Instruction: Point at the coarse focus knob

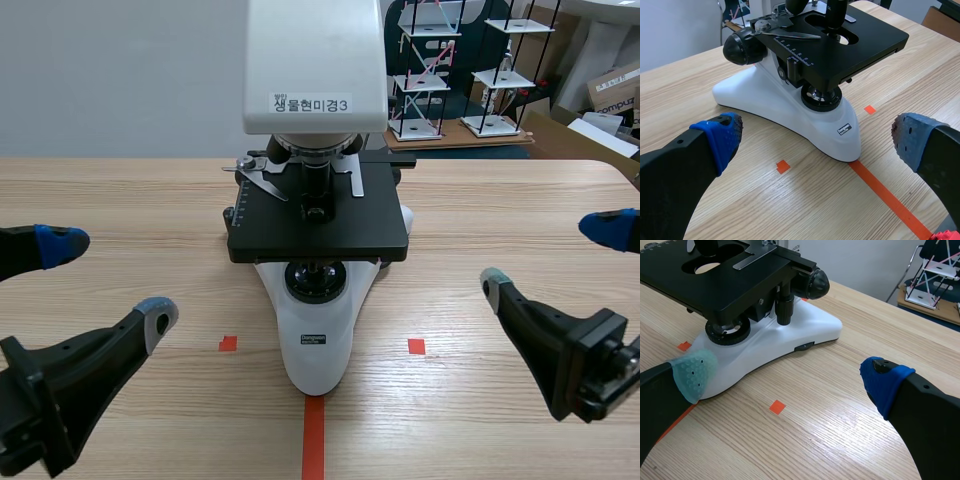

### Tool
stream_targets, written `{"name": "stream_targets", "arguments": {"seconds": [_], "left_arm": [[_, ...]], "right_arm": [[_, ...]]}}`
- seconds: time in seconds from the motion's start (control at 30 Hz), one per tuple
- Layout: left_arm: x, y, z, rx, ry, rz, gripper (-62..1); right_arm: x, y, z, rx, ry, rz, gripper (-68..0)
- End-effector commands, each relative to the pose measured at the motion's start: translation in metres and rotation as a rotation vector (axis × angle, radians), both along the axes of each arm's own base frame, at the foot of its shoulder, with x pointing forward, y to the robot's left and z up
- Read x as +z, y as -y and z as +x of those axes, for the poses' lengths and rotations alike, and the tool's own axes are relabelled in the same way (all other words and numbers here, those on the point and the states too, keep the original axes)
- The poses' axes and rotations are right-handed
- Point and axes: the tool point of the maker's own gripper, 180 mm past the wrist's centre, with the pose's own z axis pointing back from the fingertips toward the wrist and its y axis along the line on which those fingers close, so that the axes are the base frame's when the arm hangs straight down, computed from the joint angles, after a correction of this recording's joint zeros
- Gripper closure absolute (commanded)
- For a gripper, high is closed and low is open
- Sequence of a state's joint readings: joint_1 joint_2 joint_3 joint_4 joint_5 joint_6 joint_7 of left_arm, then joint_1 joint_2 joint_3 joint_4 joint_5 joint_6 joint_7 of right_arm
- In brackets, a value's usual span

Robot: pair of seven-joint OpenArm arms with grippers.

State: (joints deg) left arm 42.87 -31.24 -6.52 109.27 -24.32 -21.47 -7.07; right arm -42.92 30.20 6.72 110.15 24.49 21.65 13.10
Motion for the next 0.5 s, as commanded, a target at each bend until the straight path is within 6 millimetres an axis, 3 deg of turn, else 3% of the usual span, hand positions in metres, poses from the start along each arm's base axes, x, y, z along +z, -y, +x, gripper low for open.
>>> {"name": "stream_targets", "arguments": {"seconds": [0.0,0.47], "left_arm": [[0.0097,0.0015,0.0015,0.006,0.026,-0.025,-62.3],[0.0094,0.0017,0.0014,0.004,0.027,-0.021,-62.3]], "right_arm": [[0.0012,0.0005,0.0004,0.002,0.001,-0.002,-63.4],[-0.0009,0.0005,0.0000,0.007,-0.002,-0.021,-63.4]]}}
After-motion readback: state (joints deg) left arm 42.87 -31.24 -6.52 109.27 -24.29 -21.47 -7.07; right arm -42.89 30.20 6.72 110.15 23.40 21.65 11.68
